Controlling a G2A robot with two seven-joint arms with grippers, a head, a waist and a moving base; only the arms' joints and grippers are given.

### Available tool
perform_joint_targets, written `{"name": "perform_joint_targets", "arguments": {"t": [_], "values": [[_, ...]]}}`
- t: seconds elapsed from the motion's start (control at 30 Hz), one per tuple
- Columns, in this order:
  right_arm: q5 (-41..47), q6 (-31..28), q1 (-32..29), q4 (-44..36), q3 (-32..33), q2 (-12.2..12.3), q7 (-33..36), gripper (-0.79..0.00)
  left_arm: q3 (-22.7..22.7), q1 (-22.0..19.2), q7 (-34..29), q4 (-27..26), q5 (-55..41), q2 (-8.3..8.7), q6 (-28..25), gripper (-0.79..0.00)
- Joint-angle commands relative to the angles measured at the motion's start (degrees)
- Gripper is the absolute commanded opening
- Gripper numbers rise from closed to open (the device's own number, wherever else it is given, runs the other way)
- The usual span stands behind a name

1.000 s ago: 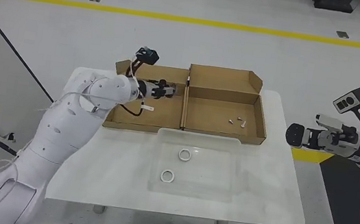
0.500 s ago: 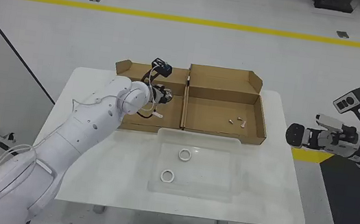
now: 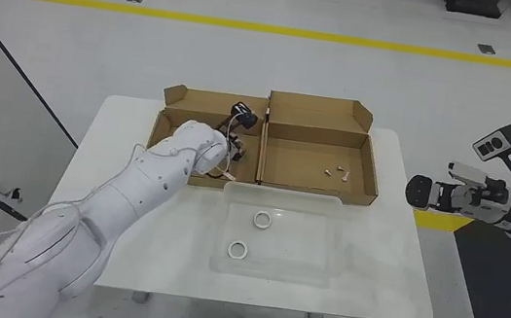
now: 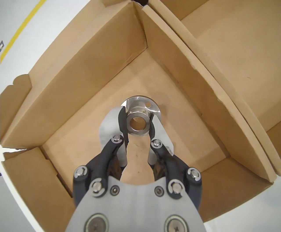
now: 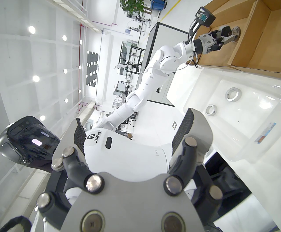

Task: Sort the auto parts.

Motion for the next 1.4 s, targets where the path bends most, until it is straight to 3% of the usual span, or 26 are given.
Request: {"name": "perform_joint_targets", "arguments": {"t": [0.0, 0.2, 0.27, 0.3, 0.57, 0.73, 0.9, 1.13, 1.23, 1.37], "values": [[0.0, 0.0, 0.0, 0.0, 0.0, 0.0, 0.0, 0.0, 0.19, -0.07, -0.22, 0.61, -0.02, -0.43, -0.21, -0.785], [0.0, 0.0, 0.0, 0.0, 0.0, 0.0, 0.0, 0.0, 0.14, -0.35, -1.45, 2.05, -0.05, -1.42, -0.72, -0.785], [0.0, 0.0, 0.0, 0.0, 0.0, 0.0, 0.0, 0.0, 0.0, -0.39, -1.71, 2.24, 0.23, -1.61, -0.66, -0.166], [0.0, 0.0, 0.0, 0.0, 0.0, 0.0, 0.0, 0.0, -0.28, -0.39, -1.79, 2.3, -0.04, -1.67, -0.7, 0.0], [0.0, 0.0, 0.0, 0.0, 0.0, 0.0, 0.0, 0.0, -4.06, -0.9, -1.88, 0.68, -0.77, -1.09, -0.36, 0.0], [0.0, 0.0, 0.0, 0.0, 0.0, 0.0, 0.0, 0.0, -8.8, -0.82, -3.2, -5.5, -0.6, 0.7, -1.27, 0.0], [0.0, 0.0, 0.0, 0.0, 0.0, 0.0, 0.0, 0.0, -16.4, 2.75, -7.46, -17.1, -1.52, 4.11, -8.16, 0.0], [0.0, 0.0, 0.0, 0.0, 0.0, 0.0, 0.0, 0.0, -27.48, 13.9, -18.43, -38.11, -6.29, 8.83, -20.21, 0.0], [0.0, 0.0, 0.0, 0.0, 0.0, 0.0, 0.0, 0.0, -29.96, 18.07, -22.75, -45.05, -10.51, 10.04, -25.2, 0.0], [0.0, 0.0, 0.0, 0.0, 0.0, 0.0, 0.0, 0.0, -30.93, 21.25, -27.85, -50.51, -14.11, 11.09, -28.75, 0.0]]}}
